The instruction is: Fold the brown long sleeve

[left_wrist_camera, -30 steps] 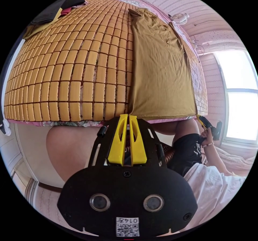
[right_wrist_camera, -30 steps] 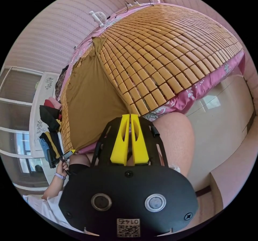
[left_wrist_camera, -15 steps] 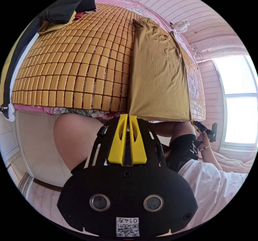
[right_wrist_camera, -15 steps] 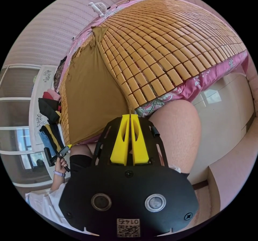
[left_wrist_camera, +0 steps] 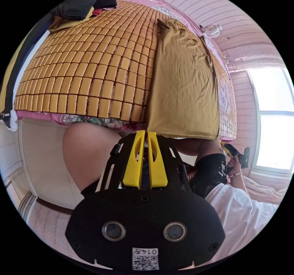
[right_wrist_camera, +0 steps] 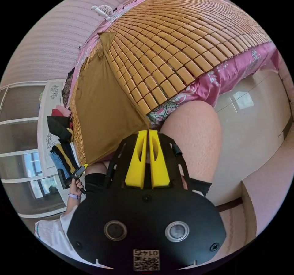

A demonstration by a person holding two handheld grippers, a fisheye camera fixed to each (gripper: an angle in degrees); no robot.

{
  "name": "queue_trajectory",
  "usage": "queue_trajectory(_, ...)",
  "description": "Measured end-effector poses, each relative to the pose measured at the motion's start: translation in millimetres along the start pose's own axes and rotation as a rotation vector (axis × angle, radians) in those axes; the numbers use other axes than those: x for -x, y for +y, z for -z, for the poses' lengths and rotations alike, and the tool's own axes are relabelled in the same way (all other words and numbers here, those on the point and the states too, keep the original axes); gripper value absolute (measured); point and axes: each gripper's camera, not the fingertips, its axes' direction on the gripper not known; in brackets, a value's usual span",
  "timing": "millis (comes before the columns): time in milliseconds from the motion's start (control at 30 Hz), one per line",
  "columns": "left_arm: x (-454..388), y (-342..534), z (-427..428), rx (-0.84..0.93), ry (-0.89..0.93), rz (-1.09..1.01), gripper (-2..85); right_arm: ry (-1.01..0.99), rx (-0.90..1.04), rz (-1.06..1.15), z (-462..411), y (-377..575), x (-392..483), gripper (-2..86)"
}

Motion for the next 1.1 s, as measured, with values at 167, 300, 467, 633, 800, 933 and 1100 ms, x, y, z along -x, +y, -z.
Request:
queue_trajectory(167,1,26,3,-0.070,0.001,0.011,-0.8,0.252,-0.185,0.204,13,35,43,4.1)
queue_trajectory(300,-3,51,12,-0.194,-0.029,0.003,-0.8,0.396,-0.221,0.347,1,63,70,4.6)
queue_trajectory(467,-23,91,18,-0.324,-0.052,-0.100,-0.7,0.357,-0.201,0.335,-6,78,72,4.5)
queue_trajectory(633,-44,123,19,-0.388,-0.105,-0.206,-0.7,0.306,-0.193,0.333,-7,103,70,3.2)
queue_trajectory(800,-63,149,17,-0.389,-0.155,-0.295,-0.8,0.361,-0.250,0.286,-2,130,69,3.0)
queue_trajectory(933,-78,170,18,-0.458,-0.150,-0.358,-0.9,0.414,-0.377,0.327,9,164,74,3.6)
queue_trajectory(1100,-98,186,17,-0.563,-0.136,-0.432,-1.0,0.394,-0.476,0.427,20,198,81,4.0)
